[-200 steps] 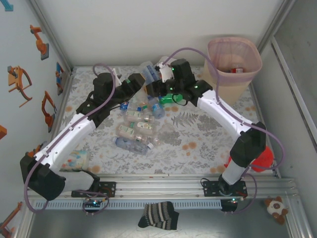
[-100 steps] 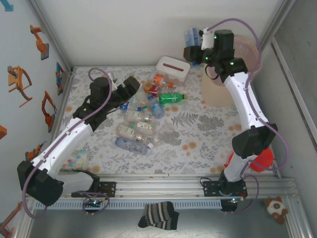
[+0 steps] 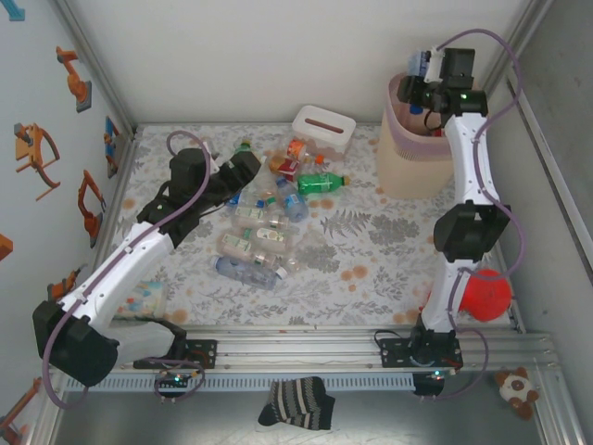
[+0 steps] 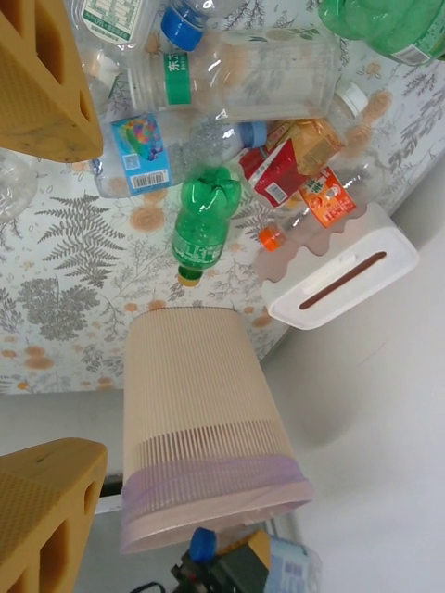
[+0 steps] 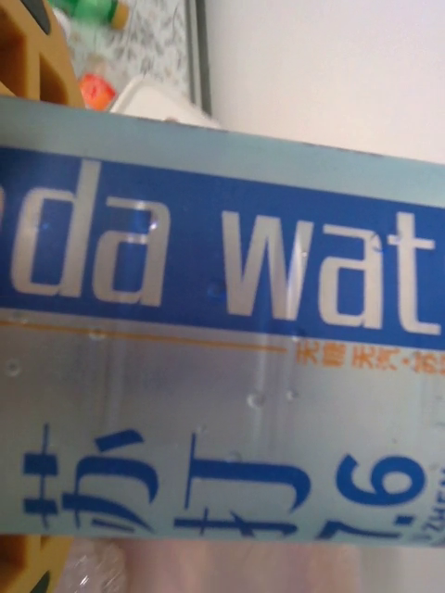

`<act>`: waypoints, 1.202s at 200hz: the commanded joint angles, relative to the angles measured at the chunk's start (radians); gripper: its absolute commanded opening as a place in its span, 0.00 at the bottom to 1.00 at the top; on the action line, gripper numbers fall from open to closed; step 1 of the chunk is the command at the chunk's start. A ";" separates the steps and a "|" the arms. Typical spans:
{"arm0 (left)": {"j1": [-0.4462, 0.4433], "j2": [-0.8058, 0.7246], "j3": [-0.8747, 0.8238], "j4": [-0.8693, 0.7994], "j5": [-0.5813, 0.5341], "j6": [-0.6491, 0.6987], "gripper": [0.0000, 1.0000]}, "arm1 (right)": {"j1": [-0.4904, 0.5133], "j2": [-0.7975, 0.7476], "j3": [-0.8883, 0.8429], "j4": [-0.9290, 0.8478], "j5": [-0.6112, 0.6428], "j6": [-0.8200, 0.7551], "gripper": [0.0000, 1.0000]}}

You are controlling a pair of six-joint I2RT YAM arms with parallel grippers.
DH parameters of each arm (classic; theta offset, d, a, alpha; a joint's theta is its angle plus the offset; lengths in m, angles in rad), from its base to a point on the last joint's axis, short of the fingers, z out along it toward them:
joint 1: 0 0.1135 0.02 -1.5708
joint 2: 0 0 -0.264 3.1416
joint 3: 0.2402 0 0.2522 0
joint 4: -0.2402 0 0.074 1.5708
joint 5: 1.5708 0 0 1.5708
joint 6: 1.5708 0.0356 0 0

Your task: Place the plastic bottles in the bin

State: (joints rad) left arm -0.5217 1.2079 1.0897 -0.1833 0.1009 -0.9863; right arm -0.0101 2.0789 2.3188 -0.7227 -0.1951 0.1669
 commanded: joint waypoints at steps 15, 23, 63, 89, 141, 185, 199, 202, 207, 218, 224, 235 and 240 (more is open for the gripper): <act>0.009 -0.013 -0.010 -0.012 0.008 0.018 0.78 | -0.035 0.016 -0.017 -0.046 0.043 -0.037 0.55; 0.009 -0.013 -0.014 -0.016 0.008 0.017 0.78 | -0.041 0.025 -0.029 -0.050 0.052 -0.045 0.55; 0.010 -0.009 -0.026 -0.024 0.014 0.010 0.78 | -0.055 0.086 -0.044 -0.084 0.095 -0.086 0.55; 0.011 -0.010 -0.024 -0.032 0.013 0.010 0.78 | -0.064 0.130 -0.040 -0.098 0.107 -0.092 0.55; 0.011 -0.011 -0.024 -0.050 0.003 0.009 0.78 | -0.064 0.149 -0.036 -0.122 0.130 -0.090 0.66; 0.015 -0.004 -0.015 -0.066 0.000 0.027 0.78 | -0.064 0.087 -0.027 -0.126 0.128 -0.090 0.73; 0.017 0.000 -0.012 -0.073 -0.003 0.034 0.78 | -0.065 0.062 -0.025 -0.127 0.120 -0.090 0.73; 0.018 0.001 -0.011 -0.075 -0.003 0.036 0.78 | -0.064 0.058 -0.025 -0.128 0.119 -0.090 0.73; 0.019 0.002 -0.010 -0.079 -0.004 0.041 0.78 | -0.065 0.048 -0.025 -0.129 0.117 -0.088 0.73; 0.021 0.008 -0.004 -0.093 -0.005 0.054 0.78 | -0.064 0.027 -0.026 -0.132 0.111 -0.087 0.73; 0.023 0.012 0.003 -0.107 -0.005 0.065 0.78 | -0.064 0.017 -0.028 -0.133 0.107 -0.086 0.73; 0.026 0.022 0.021 -0.144 -0.012 0.092 0.78 | -0.063 -0.006 -0.031 -0.135 0.100 -0.084 0.73; 0.026 0.029 0.032 -0.166 -0.020 0.105 0.78 | -0.063 -0.016 -0.034 -0.135 0.094 -0.084 0.73</act>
State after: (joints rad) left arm -0.5030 1.2137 1.0748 -0.2642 0.0998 -0.9558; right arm -0.0700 2.1586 2.2749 -0.8349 -0.0856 0.0811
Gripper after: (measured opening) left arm 0.779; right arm 0.726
